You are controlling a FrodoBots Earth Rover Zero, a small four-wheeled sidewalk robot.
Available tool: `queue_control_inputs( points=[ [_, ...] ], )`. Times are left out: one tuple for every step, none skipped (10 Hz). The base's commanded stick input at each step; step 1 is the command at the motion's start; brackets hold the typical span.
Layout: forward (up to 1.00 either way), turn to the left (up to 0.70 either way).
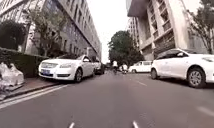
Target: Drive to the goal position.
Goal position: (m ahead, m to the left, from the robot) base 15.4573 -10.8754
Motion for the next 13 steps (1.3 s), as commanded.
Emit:
queue_control_inputs(
  points=[
    [0.70, 0.00],
    [0.70, 0.00],
    [0.70, 0.00],
    [0.70, 0.00],
    [0.70, 0.00],
    [0.70, 0.00],
    [0.70, 0.00],
    [0.70, 0.00],
    [0.70, 0.00],
    [0.70, 0.00],
    [0.70, 0.00],
    [0.70, 0.00],
    [0.70, 0.00]
  ],
)
